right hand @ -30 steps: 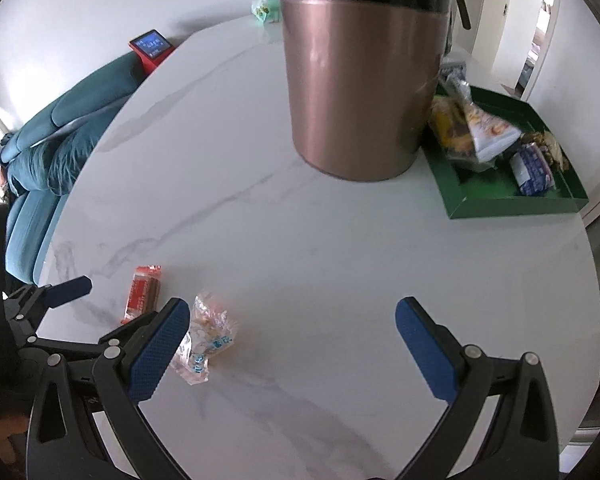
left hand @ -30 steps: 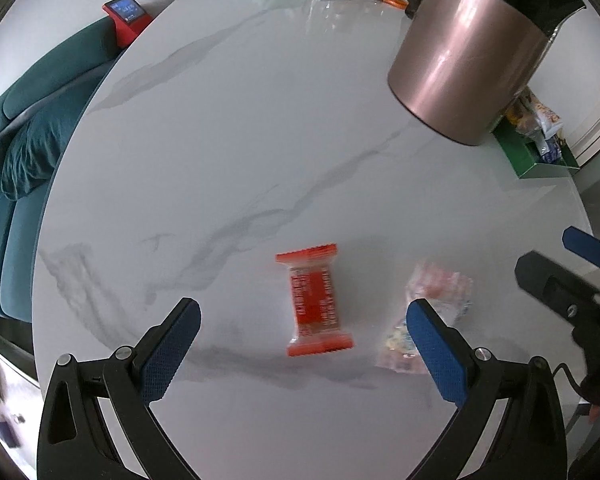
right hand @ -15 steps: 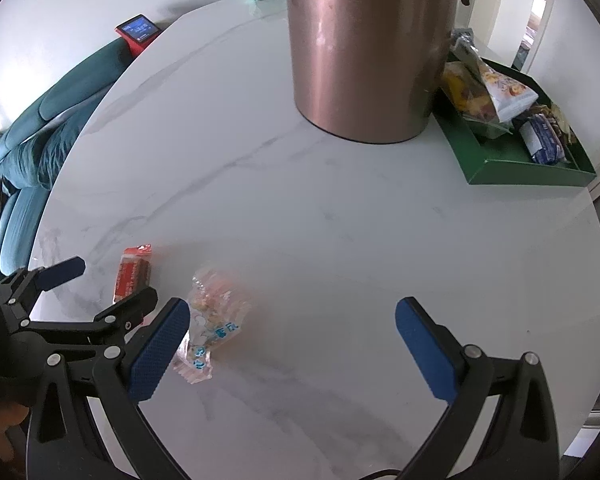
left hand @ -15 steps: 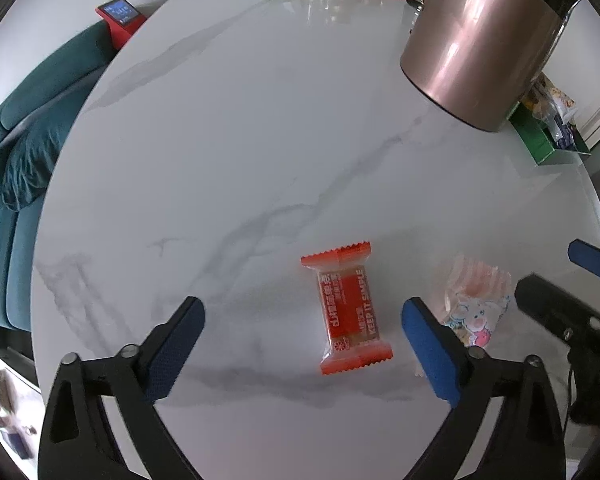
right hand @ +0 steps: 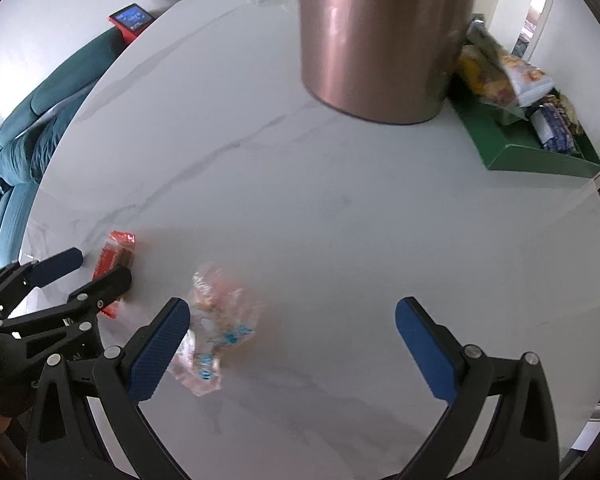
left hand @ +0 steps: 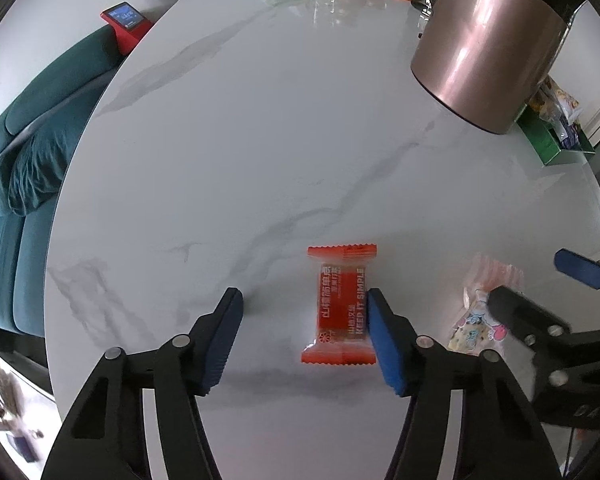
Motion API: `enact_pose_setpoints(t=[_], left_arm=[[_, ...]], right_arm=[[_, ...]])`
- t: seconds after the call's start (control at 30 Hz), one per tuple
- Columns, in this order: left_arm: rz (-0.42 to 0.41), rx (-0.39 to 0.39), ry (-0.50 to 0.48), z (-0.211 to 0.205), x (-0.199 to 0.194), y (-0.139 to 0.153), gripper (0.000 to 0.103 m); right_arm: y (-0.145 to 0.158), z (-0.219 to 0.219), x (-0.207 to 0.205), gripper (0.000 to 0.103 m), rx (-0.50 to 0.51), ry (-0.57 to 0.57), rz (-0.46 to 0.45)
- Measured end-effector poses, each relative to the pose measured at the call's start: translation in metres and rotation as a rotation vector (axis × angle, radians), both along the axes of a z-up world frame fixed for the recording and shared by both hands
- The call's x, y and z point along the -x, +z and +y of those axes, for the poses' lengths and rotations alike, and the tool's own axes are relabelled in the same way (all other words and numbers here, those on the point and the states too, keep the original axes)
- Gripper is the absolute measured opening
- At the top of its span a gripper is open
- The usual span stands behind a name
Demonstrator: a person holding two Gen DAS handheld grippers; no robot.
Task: Organize snacks
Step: 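Grasp the red bar with left tool while right tool grasps pink candy packet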
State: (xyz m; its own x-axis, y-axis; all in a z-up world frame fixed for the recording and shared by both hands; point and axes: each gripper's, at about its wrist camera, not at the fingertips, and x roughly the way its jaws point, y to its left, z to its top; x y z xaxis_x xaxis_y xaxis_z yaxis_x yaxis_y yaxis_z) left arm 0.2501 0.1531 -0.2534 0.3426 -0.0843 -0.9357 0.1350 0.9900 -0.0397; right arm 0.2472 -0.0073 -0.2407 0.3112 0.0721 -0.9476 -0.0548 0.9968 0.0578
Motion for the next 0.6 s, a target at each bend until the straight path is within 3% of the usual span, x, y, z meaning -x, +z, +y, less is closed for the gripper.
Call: enact_pose_setpoints(t=[0.33,0.6], left_arm=[[0.005,-0.017,0.028,0.015,0.003,0.000,0.053],[0.010,-0.030,0.015,0.017,0.007,-0.001,0.053]], right_arm=[[-0.016,0.021,-0.004,0.103,0.024,0.031,0.035],[-0.013,0.031,-0.003,0.103,0.069,0.065,-0.013]])
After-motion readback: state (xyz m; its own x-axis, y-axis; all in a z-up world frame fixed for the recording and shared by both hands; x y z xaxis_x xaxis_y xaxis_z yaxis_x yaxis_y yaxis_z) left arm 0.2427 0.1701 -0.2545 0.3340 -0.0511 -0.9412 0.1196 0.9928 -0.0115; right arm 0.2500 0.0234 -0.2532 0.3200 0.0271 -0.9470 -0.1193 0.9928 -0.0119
